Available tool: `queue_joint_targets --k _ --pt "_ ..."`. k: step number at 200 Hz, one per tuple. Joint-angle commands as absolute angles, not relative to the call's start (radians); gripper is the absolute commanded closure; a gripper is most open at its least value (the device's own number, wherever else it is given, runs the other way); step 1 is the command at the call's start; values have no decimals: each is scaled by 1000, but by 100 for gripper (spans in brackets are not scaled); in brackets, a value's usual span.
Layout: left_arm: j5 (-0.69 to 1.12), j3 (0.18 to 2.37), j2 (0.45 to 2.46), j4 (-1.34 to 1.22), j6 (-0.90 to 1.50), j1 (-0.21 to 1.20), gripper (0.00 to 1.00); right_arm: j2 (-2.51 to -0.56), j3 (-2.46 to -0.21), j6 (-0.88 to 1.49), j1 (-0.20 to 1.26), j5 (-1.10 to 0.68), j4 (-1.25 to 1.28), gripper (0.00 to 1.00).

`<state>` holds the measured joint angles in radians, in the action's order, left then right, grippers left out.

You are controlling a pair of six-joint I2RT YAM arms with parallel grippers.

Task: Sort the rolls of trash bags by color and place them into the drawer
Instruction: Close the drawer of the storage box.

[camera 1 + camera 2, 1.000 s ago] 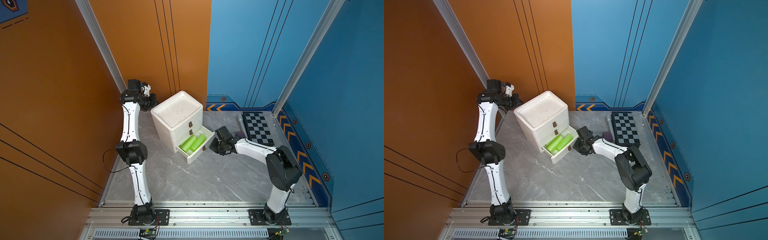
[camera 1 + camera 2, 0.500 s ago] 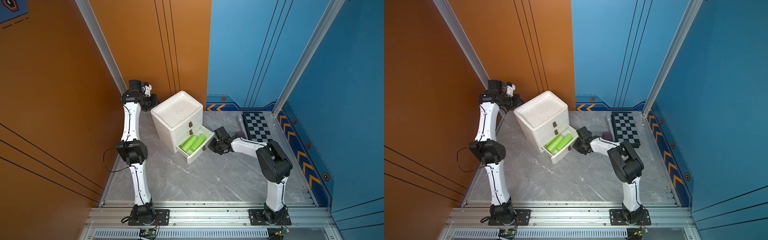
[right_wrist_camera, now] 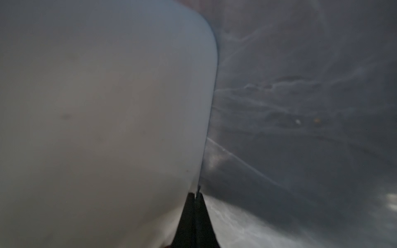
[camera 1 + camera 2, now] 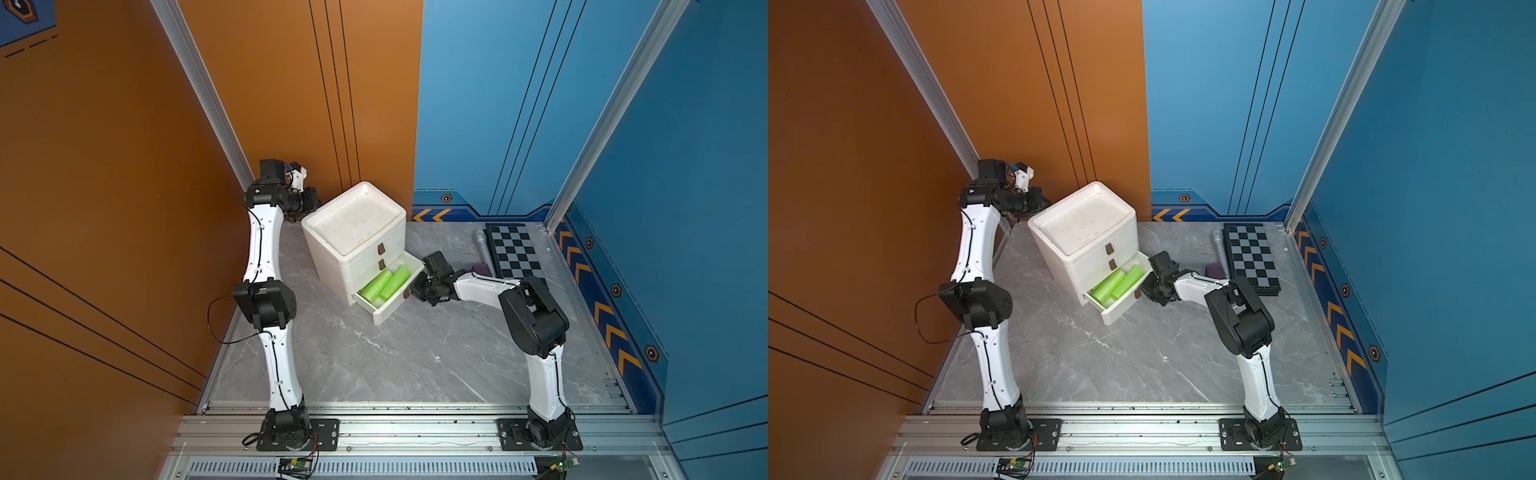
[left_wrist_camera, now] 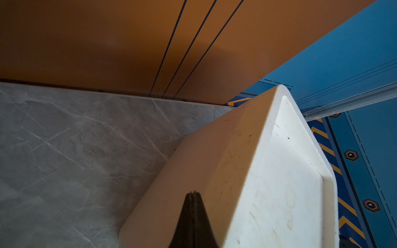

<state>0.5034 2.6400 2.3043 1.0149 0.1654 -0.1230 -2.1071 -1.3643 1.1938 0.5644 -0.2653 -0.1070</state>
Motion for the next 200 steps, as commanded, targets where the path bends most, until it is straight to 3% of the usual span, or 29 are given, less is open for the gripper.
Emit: queue_joint_targets --k 1,200 --pt "557 2621 2341 1086 145 -89 97 -2139 -1422 1261 596 -292 29 100" --pt "541 2611 2322 1086 142 -71 98 -2320 -1633 1407 656 -310 214 100"
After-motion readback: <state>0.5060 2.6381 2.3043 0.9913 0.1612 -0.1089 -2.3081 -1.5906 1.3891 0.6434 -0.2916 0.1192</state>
